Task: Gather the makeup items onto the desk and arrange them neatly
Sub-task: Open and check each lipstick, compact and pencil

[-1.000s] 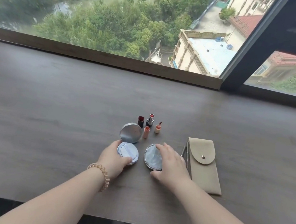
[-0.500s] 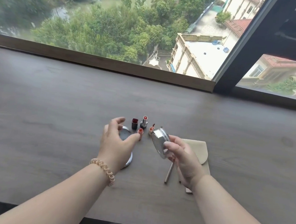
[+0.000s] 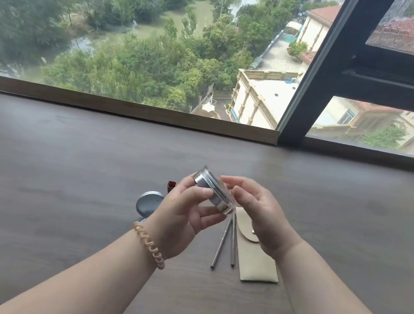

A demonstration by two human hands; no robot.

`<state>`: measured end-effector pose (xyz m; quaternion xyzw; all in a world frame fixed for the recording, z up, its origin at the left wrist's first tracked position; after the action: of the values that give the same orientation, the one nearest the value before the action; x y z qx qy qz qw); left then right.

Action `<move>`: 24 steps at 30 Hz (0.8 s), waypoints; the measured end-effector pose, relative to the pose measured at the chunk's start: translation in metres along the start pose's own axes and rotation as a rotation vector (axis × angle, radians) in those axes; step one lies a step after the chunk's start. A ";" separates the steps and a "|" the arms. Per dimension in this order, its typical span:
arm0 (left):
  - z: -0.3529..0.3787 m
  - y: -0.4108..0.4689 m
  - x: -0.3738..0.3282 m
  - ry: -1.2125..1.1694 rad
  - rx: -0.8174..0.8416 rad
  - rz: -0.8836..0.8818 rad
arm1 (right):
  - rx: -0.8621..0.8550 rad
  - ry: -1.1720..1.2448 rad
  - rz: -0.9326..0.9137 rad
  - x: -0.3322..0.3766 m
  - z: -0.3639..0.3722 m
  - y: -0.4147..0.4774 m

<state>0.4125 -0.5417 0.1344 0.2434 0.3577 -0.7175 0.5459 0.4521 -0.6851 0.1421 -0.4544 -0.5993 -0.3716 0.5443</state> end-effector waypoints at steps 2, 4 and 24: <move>0.007 -0.002 -0.001 -0.038 0.062 -0.014 | 0.009 -0.021 -0.012 0.006 -0.008 -0.002; 0.012 -0.003 0.001 -0.065 0.091 -0.053 | 0.028 -0.057 -0.035 0.012 -0.013 -0.003; 0.009 -0.002 0.016 0.201 -0.137 -0.007 | 0.135 -0.094 0.081 0.016 -0.016 -0.006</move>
<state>0.4062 -0.5583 0.1288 0.2751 0.4599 -0.6652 0.5200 0.4519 -0.6998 0.1602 -0.4574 -0.6291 -0.2865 0.5594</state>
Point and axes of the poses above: each hand's wrist, its own y-axis towards the middle knuckle, its own z-axis out of the palm, x = y × z, the point moved 3 cm from there along y, towards the middle knuckle, and after that the axes turned 6 degrees about -x, right-handed, at the moved point
